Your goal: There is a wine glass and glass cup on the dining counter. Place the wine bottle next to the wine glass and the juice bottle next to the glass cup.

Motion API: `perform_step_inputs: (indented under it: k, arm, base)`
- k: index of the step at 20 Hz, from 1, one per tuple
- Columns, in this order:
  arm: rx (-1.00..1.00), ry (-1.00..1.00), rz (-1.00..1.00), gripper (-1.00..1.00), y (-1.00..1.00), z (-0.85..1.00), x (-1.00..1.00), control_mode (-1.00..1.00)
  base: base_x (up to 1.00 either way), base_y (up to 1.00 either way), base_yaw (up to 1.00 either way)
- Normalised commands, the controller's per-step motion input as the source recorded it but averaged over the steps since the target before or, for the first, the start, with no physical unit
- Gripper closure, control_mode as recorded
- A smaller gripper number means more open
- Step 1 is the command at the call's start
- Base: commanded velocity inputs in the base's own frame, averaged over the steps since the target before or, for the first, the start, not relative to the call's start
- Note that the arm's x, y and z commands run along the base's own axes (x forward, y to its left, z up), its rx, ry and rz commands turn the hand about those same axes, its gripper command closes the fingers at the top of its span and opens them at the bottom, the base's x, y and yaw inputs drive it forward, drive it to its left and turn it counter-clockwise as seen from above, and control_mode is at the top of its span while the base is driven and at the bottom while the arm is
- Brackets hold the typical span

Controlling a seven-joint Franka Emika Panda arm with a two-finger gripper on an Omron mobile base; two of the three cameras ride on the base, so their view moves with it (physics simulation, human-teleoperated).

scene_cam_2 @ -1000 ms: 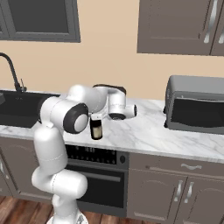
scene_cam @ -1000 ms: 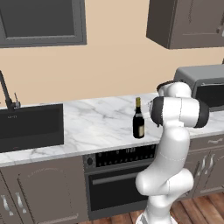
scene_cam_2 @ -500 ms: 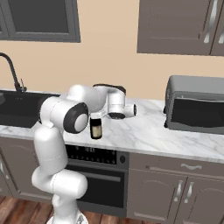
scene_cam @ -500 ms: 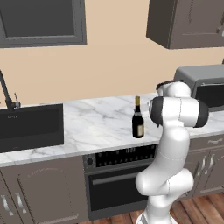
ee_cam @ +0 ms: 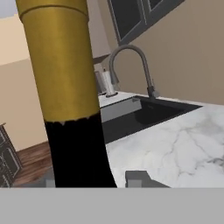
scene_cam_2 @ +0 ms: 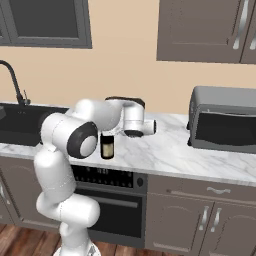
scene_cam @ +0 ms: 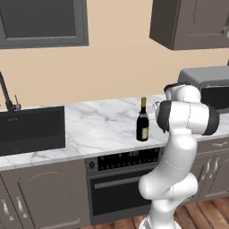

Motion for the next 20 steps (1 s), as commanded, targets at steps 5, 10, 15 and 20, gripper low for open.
perform_step_inputs:
  k: [5,10,15,20]
  arm:
    - [0.01,0.0,0.0,1.0,0.2,0.53,-0.38,-1.0]
    - [0.0,0.0,0.0,1.0,0.19,0.54,-0.41,-1.0]
    - [0.01,-0.01,0.0,1.0,0.1,0.45,-0.5,-1.0]
    - [0.01,-0.12,0.0,1.0,0.04,0.29,-0.63,-1.0]
  base:
    - [0.0,0.0,0.0]
    - [0.0,0.0,0.0]
    - [0.0,0.0,0.0]
    - [0.0,0.0,0.0]
